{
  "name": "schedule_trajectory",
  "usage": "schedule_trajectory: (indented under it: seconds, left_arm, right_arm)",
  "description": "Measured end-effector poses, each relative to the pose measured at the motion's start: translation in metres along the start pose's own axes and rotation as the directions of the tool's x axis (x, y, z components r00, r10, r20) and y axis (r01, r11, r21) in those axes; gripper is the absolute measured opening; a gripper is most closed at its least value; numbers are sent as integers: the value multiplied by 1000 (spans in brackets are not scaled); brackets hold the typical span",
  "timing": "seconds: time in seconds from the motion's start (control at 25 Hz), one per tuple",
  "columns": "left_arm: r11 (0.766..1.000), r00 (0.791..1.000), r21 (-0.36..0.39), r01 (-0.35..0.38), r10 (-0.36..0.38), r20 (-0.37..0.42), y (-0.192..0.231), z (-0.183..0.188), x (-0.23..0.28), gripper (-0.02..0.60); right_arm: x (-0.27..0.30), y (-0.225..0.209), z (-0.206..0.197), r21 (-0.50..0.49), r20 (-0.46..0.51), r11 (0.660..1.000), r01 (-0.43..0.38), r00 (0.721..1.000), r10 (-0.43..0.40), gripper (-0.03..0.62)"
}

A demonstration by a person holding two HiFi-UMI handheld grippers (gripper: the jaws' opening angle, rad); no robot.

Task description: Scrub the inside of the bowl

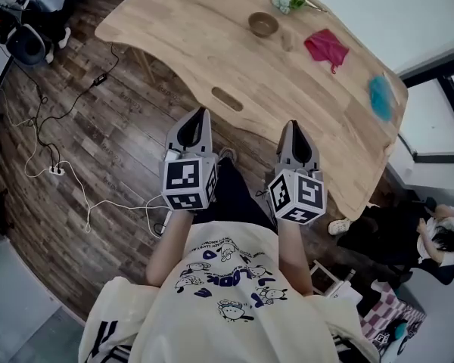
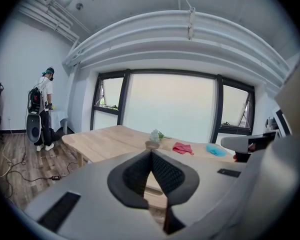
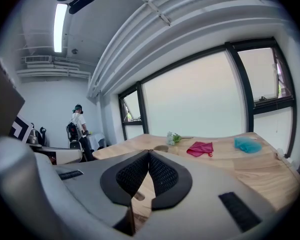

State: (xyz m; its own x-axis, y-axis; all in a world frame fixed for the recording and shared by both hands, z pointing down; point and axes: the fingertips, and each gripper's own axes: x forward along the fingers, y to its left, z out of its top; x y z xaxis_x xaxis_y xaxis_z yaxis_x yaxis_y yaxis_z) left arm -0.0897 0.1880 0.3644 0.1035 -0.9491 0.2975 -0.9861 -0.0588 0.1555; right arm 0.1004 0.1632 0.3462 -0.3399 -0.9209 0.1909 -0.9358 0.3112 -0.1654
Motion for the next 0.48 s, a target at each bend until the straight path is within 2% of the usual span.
schedule_trajectory:
  seconds: [0.48]
  left_arm:
    - [999,999,22,-43,44,-26,33,34,95,26]
  right_arm:
    - [119,-21,19,35,-21,999,-18,1000,19,-3]
